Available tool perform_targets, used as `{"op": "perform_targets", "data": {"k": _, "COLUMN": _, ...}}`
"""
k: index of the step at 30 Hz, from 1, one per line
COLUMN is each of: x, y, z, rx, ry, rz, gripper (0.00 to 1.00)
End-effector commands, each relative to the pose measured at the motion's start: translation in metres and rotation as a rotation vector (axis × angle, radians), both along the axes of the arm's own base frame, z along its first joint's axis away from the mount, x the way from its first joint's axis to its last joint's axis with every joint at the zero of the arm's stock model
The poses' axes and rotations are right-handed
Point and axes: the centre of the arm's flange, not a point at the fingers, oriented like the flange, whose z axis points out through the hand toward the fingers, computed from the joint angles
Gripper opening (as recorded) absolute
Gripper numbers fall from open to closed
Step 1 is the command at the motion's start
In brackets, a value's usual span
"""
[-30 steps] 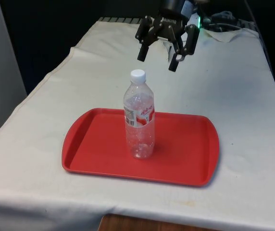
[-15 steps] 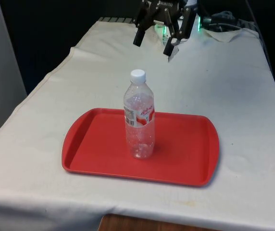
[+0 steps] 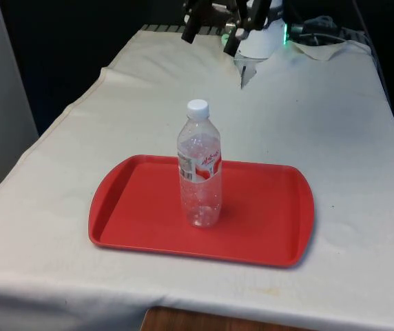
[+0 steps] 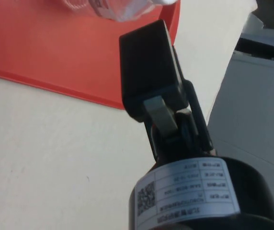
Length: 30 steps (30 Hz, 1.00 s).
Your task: Place the bottle upright on the tray.
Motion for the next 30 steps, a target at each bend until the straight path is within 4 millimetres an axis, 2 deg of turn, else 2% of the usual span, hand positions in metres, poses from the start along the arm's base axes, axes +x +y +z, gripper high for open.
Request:
{"op": "perform_targets", "data": {"k": 1, "x": -0.002, "y": 0.0, "z": 0.002, "rx": 0.011, "ry": 0.005, "rz": -0.003, "gripper": 1.0}}
{"op": "perform_targets", "data": {"k": 30, "x": -0.008, "y": -0.024, "z": 0.063, "rx": 0.022, "ry": -0.051, "rz": -0.099, "gripper": 1.0}}
